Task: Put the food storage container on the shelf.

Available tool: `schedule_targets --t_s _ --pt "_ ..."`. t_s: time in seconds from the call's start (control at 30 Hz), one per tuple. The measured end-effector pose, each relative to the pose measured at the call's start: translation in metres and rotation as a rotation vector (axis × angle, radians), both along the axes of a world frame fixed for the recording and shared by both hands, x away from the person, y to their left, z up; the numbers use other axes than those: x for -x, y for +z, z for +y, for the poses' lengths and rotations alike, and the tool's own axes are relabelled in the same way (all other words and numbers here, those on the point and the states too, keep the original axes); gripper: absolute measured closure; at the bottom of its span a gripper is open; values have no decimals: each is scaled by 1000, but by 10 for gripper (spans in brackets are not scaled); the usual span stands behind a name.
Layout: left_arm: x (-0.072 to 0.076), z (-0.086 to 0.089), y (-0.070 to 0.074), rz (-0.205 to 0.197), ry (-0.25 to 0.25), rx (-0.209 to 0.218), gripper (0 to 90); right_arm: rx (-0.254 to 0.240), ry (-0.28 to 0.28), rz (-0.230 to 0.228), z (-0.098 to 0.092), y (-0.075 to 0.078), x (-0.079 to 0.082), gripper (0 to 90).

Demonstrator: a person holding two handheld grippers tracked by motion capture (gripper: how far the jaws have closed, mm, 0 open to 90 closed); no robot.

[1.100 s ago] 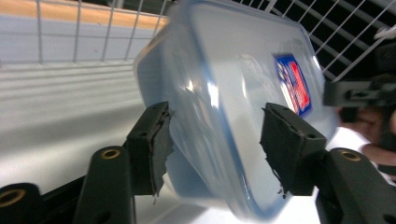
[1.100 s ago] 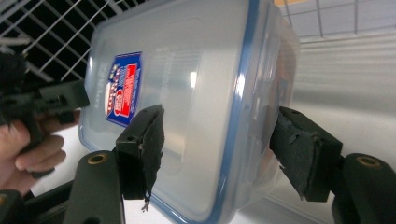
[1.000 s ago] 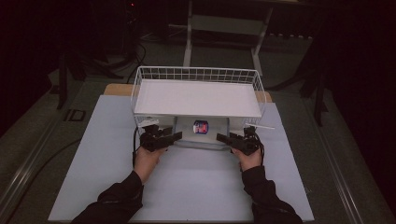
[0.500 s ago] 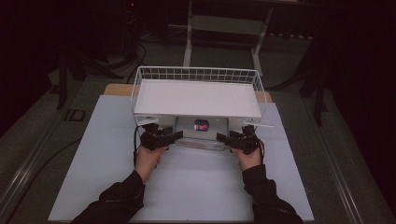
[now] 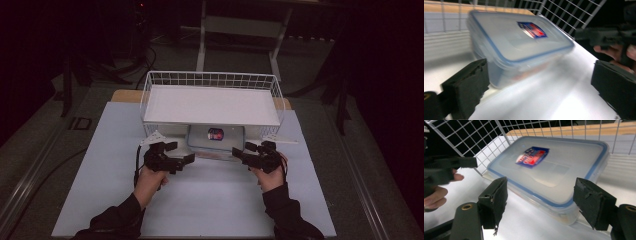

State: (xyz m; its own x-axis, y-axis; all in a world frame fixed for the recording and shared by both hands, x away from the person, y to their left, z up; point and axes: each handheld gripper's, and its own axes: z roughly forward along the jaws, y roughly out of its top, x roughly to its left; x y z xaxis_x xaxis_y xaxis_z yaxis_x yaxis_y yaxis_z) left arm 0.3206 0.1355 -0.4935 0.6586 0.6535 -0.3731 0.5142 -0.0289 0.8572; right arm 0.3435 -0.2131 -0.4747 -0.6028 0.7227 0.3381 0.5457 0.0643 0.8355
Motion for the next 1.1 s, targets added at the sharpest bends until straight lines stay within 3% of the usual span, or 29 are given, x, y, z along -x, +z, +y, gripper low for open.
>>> schedule_targets --t_s 0.1,0.27,0.4,0.57,0.67,0.83,1.1 --pt "13 1 2 -7 -28 -22 14 -1 20 -6 5 2 6 340" --pt "32 4 -3 -18 -14 -39 14 15 83 6 16 -4 14 468" --pt "39 2 -7 -32 -21 -38 13 55 117 13 27 -11 16 585" --pt "45 2 -10 -79 12 -32 14 89 146 43 37 -21 14 719" --pt "47 6 -11 -91 28 -29 14 131 169 77 46 -33 7 882" --pt "49 12 -14 -106 72 7 14 165 131 86 53 -40 -3 898" --pt "47 14 -15 -90 66 -2 14 159 104 69 62 -41 -17 899"
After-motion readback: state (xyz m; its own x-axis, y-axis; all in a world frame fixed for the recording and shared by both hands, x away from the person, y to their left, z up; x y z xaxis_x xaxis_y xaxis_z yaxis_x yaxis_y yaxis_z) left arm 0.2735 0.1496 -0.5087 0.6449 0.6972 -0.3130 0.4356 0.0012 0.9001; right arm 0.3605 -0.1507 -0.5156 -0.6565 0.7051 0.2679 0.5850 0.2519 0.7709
